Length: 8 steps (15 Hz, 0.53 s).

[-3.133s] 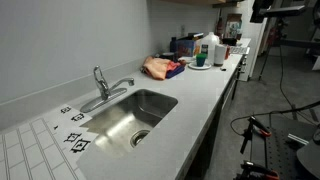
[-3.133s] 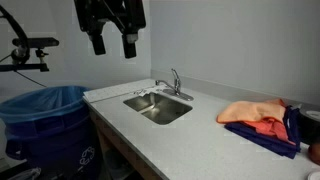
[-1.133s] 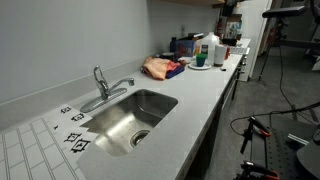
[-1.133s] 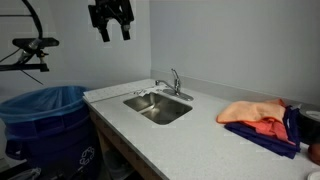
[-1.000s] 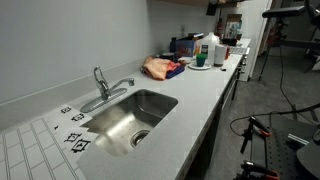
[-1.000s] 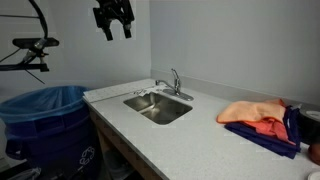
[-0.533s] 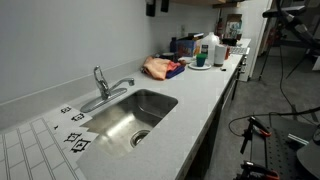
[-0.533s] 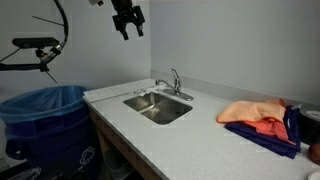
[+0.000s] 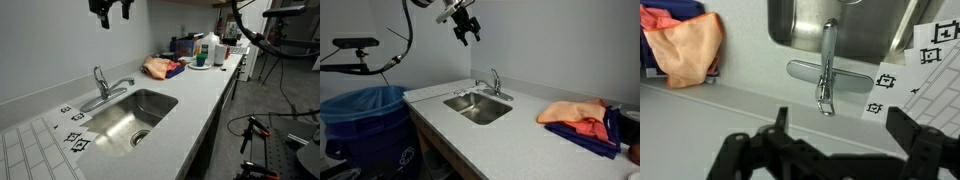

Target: Push the tap handle down

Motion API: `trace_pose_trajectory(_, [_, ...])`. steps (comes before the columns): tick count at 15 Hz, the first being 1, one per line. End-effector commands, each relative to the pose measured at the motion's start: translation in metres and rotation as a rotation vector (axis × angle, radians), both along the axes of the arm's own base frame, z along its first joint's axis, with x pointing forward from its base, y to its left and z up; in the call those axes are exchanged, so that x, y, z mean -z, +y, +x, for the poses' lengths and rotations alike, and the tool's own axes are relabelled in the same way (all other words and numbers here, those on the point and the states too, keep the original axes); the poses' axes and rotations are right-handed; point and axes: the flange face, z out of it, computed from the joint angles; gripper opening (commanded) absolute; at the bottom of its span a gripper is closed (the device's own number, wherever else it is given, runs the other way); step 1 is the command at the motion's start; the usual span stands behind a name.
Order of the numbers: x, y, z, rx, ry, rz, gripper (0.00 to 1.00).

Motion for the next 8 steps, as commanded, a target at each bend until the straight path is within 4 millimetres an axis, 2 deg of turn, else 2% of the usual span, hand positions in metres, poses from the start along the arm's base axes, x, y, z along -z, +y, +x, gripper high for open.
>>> trace_pose_trajectory(1, [-0.001, 0.002, 0.003, 0.001, -0.002, 0.002, 1.0])
trace_pose_trajectory(6, [-0.007, 0.002, 0.004, 0.002, -0.013, 0.007, 1.0])
trace_pose_trajectory(8, [0.001, 0.001, 0.015, -0.039, -0.021, 0.003, 1.0])
